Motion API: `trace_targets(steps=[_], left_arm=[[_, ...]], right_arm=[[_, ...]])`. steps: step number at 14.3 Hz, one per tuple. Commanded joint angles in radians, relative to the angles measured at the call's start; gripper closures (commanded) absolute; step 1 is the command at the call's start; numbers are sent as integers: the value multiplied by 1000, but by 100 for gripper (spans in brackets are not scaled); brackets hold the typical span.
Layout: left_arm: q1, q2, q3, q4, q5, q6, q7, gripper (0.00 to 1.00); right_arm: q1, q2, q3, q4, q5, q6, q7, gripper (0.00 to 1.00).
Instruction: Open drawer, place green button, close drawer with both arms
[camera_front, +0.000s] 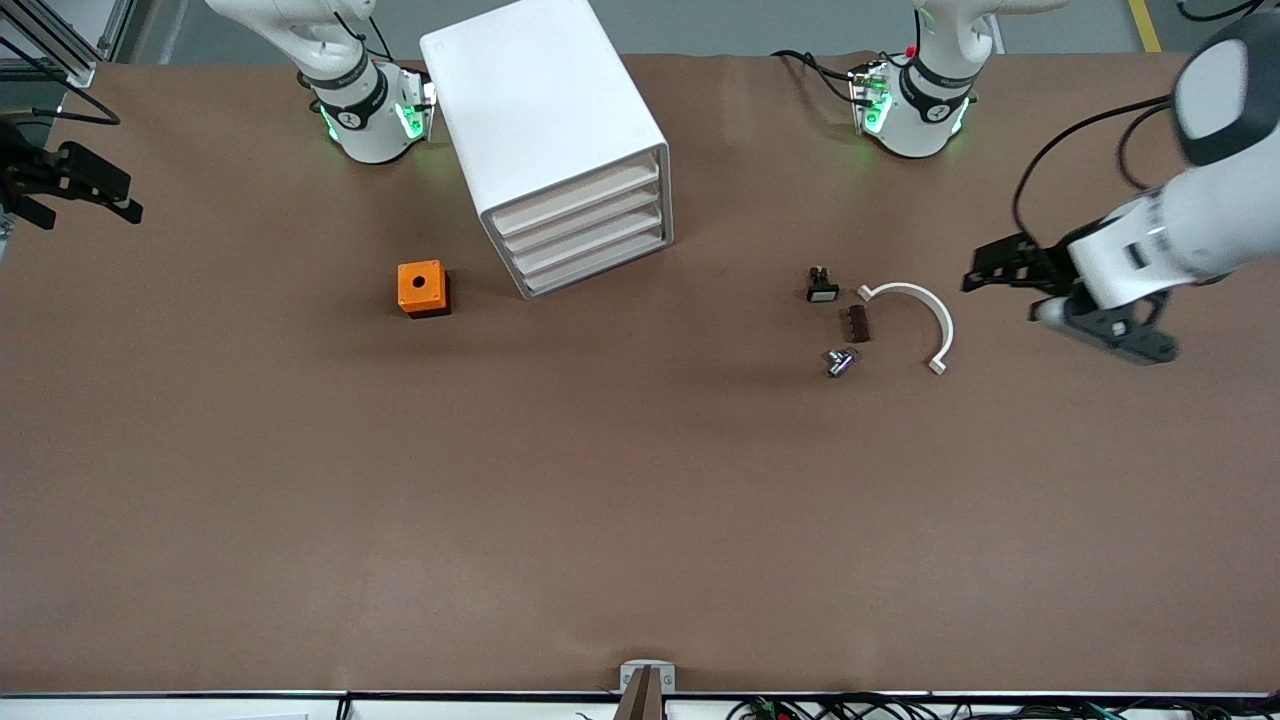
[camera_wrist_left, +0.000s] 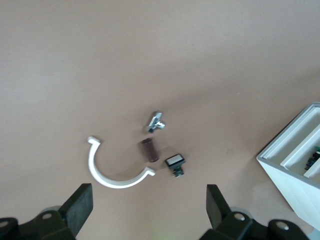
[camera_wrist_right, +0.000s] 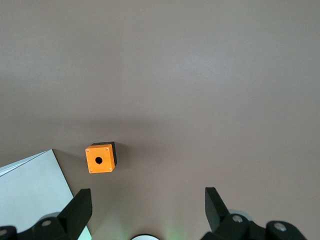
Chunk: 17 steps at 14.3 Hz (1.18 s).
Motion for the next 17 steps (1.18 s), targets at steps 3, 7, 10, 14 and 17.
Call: trace_targets(steps=[3,7,10,14,17], left_arm=[[74,-42,-5,-19,84,-5,73,0],[172,-53,-8,19,73,-4,50,0],[155,-53,-3,32,73,25,-57,0],[-16,-40,93,39,83,117,-323,0],[-41,-52,120,49,90,127,-326,0]], right_arm=[[0,-15,1,-10,11,17,0,0],[0,-15,1,-10,11,15,0,0],[0,-15,1,-10,11,15,0,0],[0,-15,1,-10,32,13,14,0],[-1,-15,1,-11,34,12,14,0]])
